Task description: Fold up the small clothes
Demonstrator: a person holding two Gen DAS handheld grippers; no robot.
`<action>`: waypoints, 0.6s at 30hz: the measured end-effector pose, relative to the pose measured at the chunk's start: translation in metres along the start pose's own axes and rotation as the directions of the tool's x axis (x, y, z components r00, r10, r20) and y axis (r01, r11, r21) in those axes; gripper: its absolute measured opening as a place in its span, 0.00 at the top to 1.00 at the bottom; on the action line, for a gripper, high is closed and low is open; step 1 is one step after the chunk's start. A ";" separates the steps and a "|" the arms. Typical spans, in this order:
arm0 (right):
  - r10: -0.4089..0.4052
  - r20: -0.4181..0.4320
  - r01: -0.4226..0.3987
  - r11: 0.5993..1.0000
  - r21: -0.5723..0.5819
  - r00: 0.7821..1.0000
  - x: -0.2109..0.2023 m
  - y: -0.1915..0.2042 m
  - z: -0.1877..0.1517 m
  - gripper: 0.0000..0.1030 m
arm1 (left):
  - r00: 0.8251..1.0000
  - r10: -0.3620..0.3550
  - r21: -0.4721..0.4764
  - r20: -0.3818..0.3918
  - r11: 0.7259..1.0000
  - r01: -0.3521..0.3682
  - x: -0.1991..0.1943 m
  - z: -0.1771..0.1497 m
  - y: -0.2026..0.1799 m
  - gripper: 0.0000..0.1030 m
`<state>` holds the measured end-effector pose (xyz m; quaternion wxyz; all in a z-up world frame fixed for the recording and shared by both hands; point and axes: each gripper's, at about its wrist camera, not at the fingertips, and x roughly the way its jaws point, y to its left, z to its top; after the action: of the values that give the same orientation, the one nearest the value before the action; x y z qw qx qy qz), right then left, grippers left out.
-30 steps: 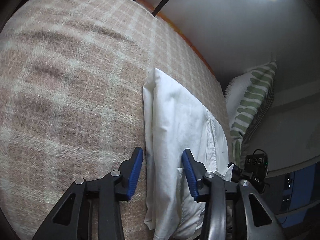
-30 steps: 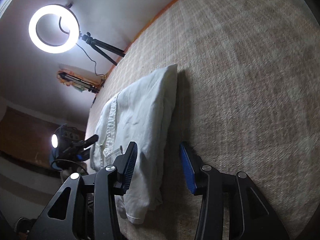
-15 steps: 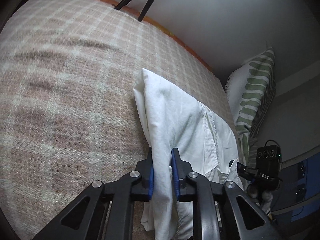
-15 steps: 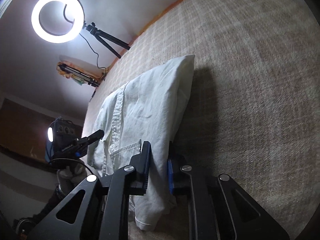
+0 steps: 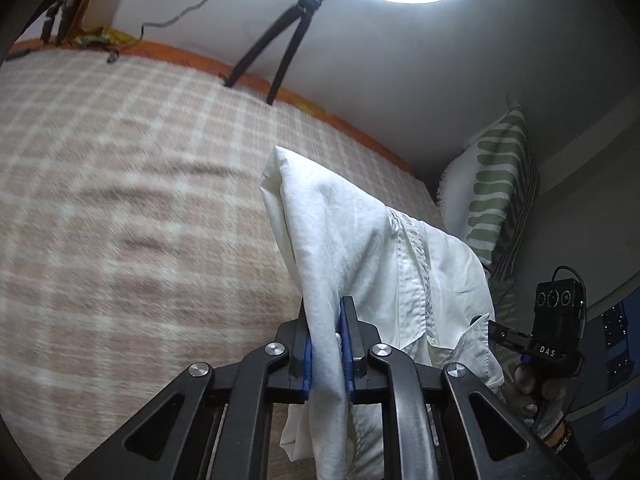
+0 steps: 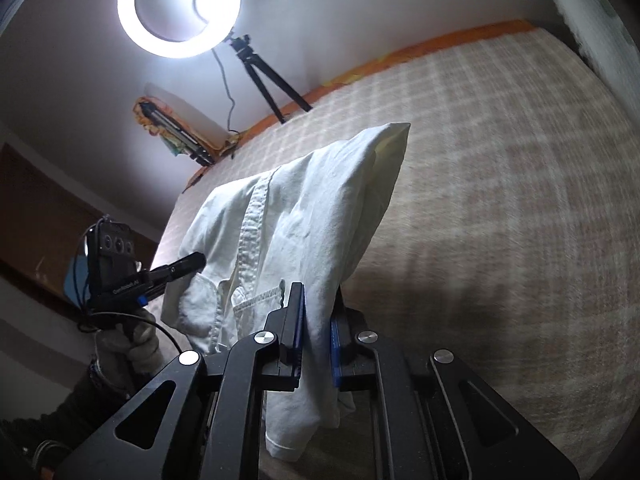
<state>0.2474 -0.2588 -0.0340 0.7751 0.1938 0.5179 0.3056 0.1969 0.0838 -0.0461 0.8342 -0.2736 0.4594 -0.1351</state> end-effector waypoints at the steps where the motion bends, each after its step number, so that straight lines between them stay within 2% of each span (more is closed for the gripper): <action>1: 0.003 0.001 -0.003 1.000 -0.009 1.000 0.003 0.007 0.002 0.91 | 1.000 0.003 -0.002 0.012 1.000 -0.003 -0.007 0.004 0.004 0.92; 9: 0.025 0.004 -0.024 0.995 -0.096 1.000 0.045 0.073 0.017 0.91 | 0.996 0.058 -0.005 0.074 0.998 -0.058 -0.062 0.030 0.053 0.92; 18: 0.073 -0.060 -0.082 0.981 -0.173 0.996 0.137 0.150 0.038 0.92 | 0.975 0.161 -0.068 0.152 0.986 -0.152 -0.125 0.064 0.143 0.92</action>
<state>0.2794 -0.0549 -0.0209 0.7625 0.1364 0.5016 0.3852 0.1789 0.2816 -0.0153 0.8677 -0.2698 0.4160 -0.0341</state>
